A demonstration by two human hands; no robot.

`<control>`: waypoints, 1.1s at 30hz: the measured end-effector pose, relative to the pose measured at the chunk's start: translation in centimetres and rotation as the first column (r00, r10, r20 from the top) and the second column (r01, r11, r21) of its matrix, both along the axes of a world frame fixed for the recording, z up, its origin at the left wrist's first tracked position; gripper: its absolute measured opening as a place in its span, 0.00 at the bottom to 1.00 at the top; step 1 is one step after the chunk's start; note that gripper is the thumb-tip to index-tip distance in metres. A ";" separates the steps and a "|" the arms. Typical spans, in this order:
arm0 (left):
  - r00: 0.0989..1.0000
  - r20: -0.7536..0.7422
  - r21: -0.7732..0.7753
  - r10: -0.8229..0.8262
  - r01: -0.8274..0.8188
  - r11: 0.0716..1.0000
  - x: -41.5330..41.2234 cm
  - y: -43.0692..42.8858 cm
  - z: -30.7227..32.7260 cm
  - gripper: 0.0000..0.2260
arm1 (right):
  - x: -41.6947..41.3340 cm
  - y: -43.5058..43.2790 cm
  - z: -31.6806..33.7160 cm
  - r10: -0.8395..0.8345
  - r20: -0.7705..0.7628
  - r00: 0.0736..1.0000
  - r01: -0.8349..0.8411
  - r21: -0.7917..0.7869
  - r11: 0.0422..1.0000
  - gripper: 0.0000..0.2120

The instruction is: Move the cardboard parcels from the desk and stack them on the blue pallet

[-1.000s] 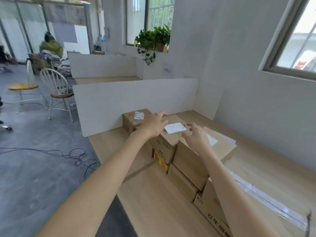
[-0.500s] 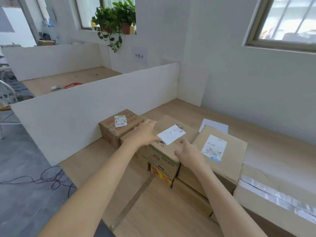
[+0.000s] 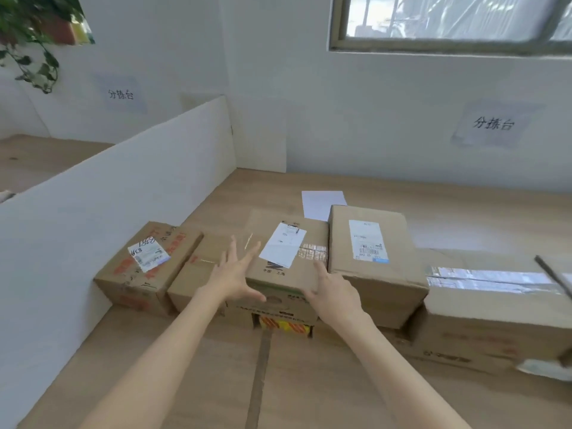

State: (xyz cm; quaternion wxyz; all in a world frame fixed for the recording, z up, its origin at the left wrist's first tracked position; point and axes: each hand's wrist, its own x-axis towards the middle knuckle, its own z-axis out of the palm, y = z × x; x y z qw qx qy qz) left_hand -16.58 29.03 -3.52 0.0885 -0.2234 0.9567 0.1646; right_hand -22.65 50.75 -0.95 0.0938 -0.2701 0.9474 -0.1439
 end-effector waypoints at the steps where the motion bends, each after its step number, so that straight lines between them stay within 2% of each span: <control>1: 1.000 -0.014 0.018 0.011 -0.011 1.000 0.4 -0.4 -0.6 0.56 | 0.4 -0.3 -0.2 -0.025 -0.007 1.000 0.025 -0.005 1.000 0.28; 6: 0.982 -0.177 0.142 0.058 -0.032 0.989 1.7 -2.6 -2.3 0.47 | 1.5 -1.4 -1.7 -0.085 0.034 0.996 0.086 -0.028 0.996 0.33; 11: 0.977 -0.205 0.216 0.052 -0.007 0.976 2.4 -4.3 -2.8 0.46 | 1.5 -2.5 -3.2 -0.045 0.096 0.994 0.059 -0.149 0.987 0.44; 14: 0.972 -0.225 0.242 0.063 -0.007 0.970 2.4 -4.6 -2.8 0.45 | 1.2 -3.0 -3.5 -0.044 0.083 0.996 0.059 -0.198 0.978 0.46; 18: 0.962 -0.256 0.287 0.094 -0.017 0.958 2.1 -4.9 -2.4 0.45 | 0.8 -3.6 -3.4 -0.023 0.032 0.999 0.029 -0.184 0.982 0.45; 24: 0.932 -0.357 0.237 0.068 0.020 0.971 1.6 -6.3 1.4 0.44 | -0.3 -4.8 -1.1 -0.038 -0.100 0.994 0.013 -0.242 0.970 0.41; 33: 0.899 -0.439 0.098 -0.003 0.052 0.994 -0.1 -8.3 11.6 0.41 | -3.2 -5.5 7.6 -0.034 -0.184 0.982 -0.021 -0.287 0.958 0.37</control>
